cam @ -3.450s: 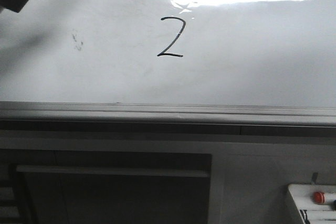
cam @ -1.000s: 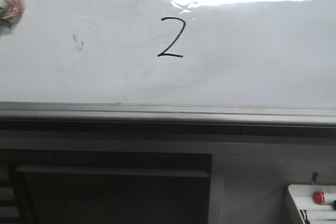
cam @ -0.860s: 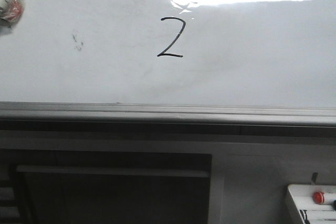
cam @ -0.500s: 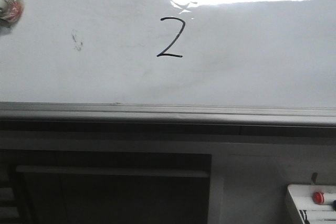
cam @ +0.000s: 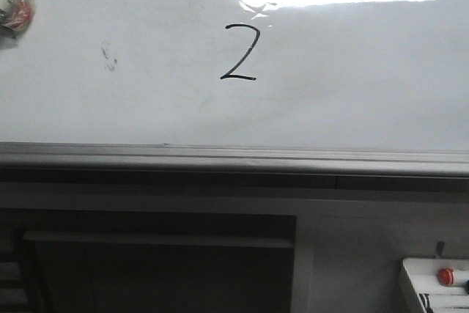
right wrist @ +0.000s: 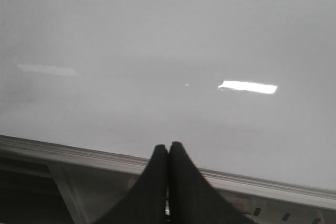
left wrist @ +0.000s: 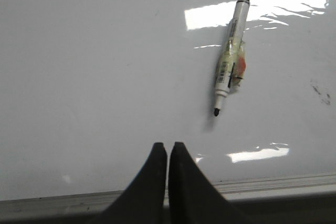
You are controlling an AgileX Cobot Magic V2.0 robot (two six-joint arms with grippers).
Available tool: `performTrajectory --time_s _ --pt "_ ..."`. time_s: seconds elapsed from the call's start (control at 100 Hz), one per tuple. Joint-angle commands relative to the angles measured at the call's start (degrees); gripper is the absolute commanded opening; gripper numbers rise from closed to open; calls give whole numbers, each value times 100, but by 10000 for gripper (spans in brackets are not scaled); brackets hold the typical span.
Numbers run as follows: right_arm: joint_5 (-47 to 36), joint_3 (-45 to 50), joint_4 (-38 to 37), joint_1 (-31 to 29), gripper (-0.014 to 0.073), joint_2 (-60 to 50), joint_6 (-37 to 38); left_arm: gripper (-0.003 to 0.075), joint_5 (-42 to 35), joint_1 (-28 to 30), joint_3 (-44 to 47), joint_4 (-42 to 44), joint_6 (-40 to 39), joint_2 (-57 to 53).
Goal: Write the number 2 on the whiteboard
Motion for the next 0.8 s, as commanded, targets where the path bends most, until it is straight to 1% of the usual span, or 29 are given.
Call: performTrajectory --time_s 0.0,0.02,0.05,0.16,0.2,0.29,0.37,0.79 --pt "-438 -139 19 -30 -72 68 -60 -18 -936 173 196 0 -351 -157" --pt "-438 -139 19 -30 -72 68 -60 -18 -913 201 206 26 -400 -170" --pt "-438 -139 19 -30 -72 68 -60 -18 -679 230 174 139 -475 -170" --pt "-447 -139 19 -30 -72 68 -60 -18 -621 243 188 661 -1009 -157" --pt "-447 -139 19 -30 -72 68 -60 -18 -609 243 188 646 -1149 -157" --pt "-447 -139 19 -30 -72 68 -60 -18 -609 227 188 557 -1152 -157" --pt "-447 -139 19 -30 -72 68 -60 -18 -609 174 188 310 -1152 -157" --pt "-447 -139 19 -30 -72 68 -60 -18 -609 186 188 310 -1152 -157"
